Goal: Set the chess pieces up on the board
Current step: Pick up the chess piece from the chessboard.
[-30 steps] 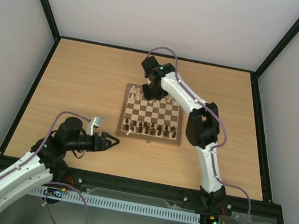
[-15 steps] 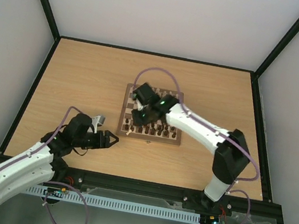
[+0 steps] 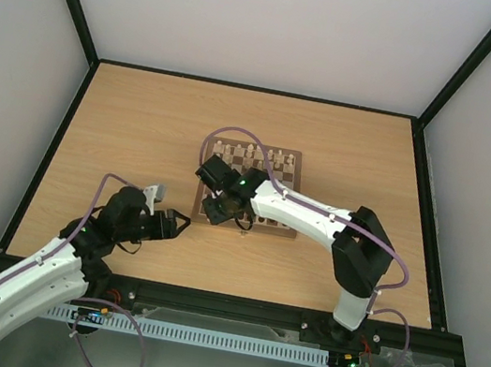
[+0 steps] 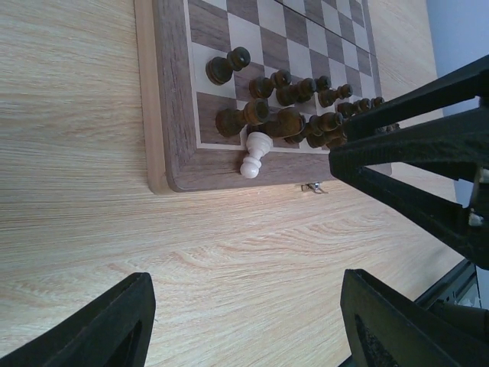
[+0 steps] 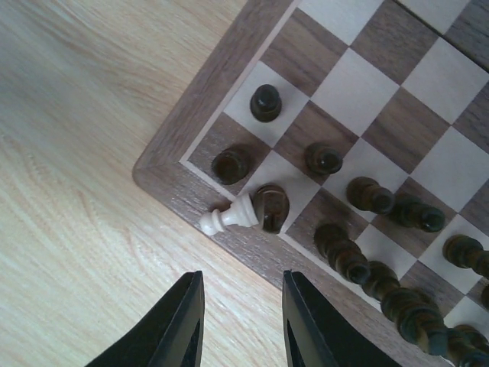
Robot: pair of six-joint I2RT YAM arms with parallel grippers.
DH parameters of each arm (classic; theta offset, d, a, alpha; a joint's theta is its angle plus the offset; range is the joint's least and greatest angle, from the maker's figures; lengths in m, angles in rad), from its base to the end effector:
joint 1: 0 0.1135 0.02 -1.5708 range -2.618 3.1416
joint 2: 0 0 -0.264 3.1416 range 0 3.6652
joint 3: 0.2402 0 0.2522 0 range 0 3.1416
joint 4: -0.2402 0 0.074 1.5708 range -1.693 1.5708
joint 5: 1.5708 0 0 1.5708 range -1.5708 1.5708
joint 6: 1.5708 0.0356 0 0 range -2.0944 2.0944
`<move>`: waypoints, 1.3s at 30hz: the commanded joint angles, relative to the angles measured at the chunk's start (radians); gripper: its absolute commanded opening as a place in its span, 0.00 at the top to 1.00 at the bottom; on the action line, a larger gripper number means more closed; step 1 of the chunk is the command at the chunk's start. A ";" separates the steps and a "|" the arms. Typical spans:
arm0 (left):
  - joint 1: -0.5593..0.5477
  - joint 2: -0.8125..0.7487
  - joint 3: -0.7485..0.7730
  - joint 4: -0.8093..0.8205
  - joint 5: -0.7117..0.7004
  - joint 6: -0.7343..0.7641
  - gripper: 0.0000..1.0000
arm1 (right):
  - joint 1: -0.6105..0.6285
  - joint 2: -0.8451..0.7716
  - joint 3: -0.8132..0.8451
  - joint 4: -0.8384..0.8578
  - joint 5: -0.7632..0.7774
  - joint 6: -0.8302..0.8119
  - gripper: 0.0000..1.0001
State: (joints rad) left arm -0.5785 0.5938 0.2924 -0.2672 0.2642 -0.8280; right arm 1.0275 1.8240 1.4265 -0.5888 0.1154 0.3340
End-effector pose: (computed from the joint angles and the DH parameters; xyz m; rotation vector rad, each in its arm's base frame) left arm 0.1157 -0.0866 0.1874 -0.1212 2.3241 -1.0574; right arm 0.2080 0.3365 0.2384 -0.8384 2.4529 0.3744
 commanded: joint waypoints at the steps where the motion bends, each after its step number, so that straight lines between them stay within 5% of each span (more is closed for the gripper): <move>1: -0.004 -0.010 0.013 -0.022 -0.016 -0.005 0.30 | -0.001 0.038 0.007 -0.048 0.048 0.017 0.71; 39: -0.004 -0.068 0.005 -0.045 0.003 -0.011 0.31 | -0.019 0.153 0.095 -0.052 0.102 0.009 0.80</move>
State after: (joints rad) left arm -0.5793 0.5323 0.2924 -0.3065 0.2611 -0.8375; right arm 1.0168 1.9659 1.5009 -0.5991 0.1970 0.3420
